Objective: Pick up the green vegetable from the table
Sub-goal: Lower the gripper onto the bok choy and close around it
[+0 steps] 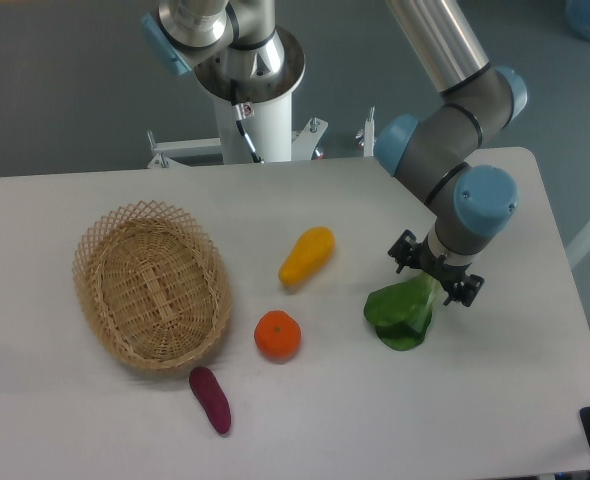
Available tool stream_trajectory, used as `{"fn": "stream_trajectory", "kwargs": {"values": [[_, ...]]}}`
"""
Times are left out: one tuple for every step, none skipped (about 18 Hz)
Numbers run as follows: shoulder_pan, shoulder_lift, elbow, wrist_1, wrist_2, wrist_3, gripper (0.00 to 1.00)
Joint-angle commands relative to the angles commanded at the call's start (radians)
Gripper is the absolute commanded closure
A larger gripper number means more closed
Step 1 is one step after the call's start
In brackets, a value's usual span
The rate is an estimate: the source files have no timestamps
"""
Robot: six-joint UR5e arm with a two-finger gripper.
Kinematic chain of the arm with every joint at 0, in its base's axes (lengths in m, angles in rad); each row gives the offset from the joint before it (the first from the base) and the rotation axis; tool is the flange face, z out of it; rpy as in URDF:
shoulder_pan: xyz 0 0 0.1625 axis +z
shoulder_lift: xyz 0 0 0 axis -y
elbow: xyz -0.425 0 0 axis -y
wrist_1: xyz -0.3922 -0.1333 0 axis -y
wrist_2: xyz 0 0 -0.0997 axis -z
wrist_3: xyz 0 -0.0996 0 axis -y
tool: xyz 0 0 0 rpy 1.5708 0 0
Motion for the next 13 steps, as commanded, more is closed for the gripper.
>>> {"fn": "stream_trajectory", "kwargs": {"values": [[-0.002,0.002,-0.017,0.003,-0.002,0.000,0.00],[-0.003,-0.001,-0.020,0.003,0.000,0.000,0.00],[-0.003,-0.002,-0.018,0.003,0.000,0.001,0.00],[-0.002,-0.002,-0.015,0.005,0.000,0.003,0.00],[-0.002,0.002,-0.012,0.003,0.000,-0.002,0.12],[-0.002,0.002,-0.008,0.002,0.000,-0.003,0.35],[-0.002,0.005,-0.008,0.002,0.002,-0.005,0.58],[-0.003,0.005,-0.008,0.002,0.005,-0.012,0.72],[-0.003,0.006,-0.006,0.003,0.005,-0.029,0.80],[-0.003,0.006,-0.002,0.006,0.008,-0.046,0.83],[-0.003,0.008,0.000,0.011,0.015,-0.052,0.82],[-0.003,0.012,0.001,0.012,0.024,-0.051,0.83],[-0.003,0.015,0.005,0.011,0.026,-0.052,0.83]]}}
